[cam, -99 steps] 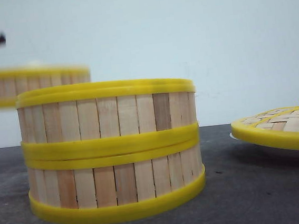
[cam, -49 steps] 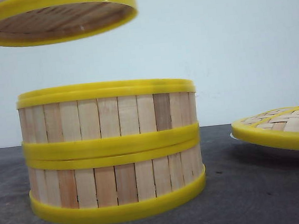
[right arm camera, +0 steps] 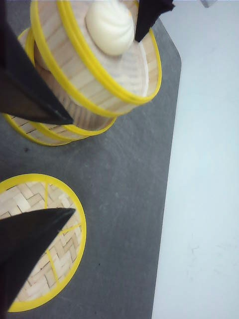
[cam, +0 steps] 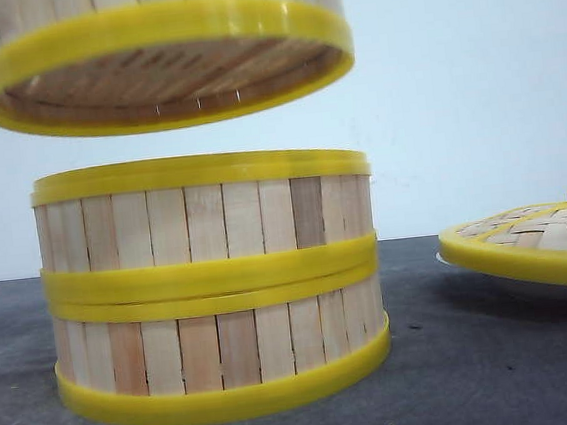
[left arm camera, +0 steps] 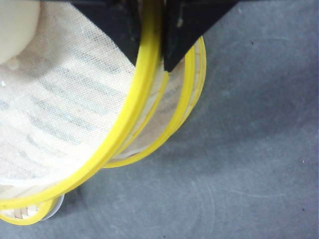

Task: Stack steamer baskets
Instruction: 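Lift the basket with the left gripper above the stack, then lower the basket onto the stack and open the left gripper, then withdraw the left gripper from the stack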

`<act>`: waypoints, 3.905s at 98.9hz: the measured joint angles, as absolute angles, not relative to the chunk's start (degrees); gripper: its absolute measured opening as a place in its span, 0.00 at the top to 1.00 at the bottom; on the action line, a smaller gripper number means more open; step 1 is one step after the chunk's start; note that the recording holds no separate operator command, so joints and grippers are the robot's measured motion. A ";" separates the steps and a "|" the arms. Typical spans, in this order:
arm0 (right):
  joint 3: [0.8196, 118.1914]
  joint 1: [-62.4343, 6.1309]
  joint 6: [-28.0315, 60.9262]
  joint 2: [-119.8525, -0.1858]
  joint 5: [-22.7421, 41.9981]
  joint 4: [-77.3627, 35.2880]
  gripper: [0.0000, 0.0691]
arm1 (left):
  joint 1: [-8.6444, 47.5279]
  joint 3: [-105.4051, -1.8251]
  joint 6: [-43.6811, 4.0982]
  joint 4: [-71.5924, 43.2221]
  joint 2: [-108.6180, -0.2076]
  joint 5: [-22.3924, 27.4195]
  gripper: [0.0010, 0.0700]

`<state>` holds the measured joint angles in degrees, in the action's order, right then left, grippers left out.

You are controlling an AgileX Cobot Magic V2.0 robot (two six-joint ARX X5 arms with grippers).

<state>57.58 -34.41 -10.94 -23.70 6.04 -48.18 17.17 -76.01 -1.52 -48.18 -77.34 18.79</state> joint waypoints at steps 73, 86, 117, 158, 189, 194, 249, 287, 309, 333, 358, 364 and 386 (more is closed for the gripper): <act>57.58 -34.41 -10.94 -23.70 6.04 -48.18 0.54 | 17.91 -74.32 -1.50 -43.42 -82.67 18.33 0.98; 57.58 -34.41 -10.96 -23.70 6.04 -48.18 0.54 | 17.87 -74.32 -1.58 -42.85 -83.22 18.31 0.98; 57.58 -34.41 -10.96 -23.70 6.04 -48.18 0.54 | 17.89 -74.72 -1.52 -41.82 -84.23 17.80 0.98; 57.58 -34.41 -10.96 -23.70 6.04 -48.18 0.54 | 18.00 -74.74 -1.48 -41.43 -84.36 16.80 0.98; 57.58 -34.41 -10.96 -23.70 6.04 -48.18 0.54 | 18.15 -75.05 -0.97 -42.61 -84.14 14.98 0.98; 57.58 -34.41 -10.96 -23.70 6.04 -48.10 0.54 | 18.15 -75.05 -0.82 -43.77 -83.99 13.41 0.98; 57.58 -34.41 -10.96 -23.70 6.04 -46.30 0.54 | 20.62 -74.43 -0.82 -43.70 -82.87 11.99 0.99; 57.58 -34.41 -10.96 -23.70 5.61 -46.33 0.54 | 21.15 -74.43 -0.82 -43.33 -82.87 11.16 0.99; 57.58 -34.41 -10.96 -23.70 5.61 -46.48 0.54 | 21.26 -74.43 -1.04 -42.17 -82.85 11.66 0.79; 57.58 -34.41 -11.22 -23.70 5.61 -47.29 0.51 | 21.30 -74.52 -1.21 -40.10 -80.16 11.77 0.58; 57.58 -34.39 -12.40 -26.83 6.35 -50.06 0.50 | 21.30 -74.94 -3.25 -33.17 -65.76 11.77 0.58; 57.58 -34.41 -12.47 -28.67 7.44 -50.68 0.50 | 21.30 -75.20 -3.64 -32.58 -61.32 11.75 0.58; 57.58 -34.33 -12.49 -37.19 15.49 -51.90 0.50 | 21.30 -75.57 -3.90 -37.15 -46.72 7.97 0.58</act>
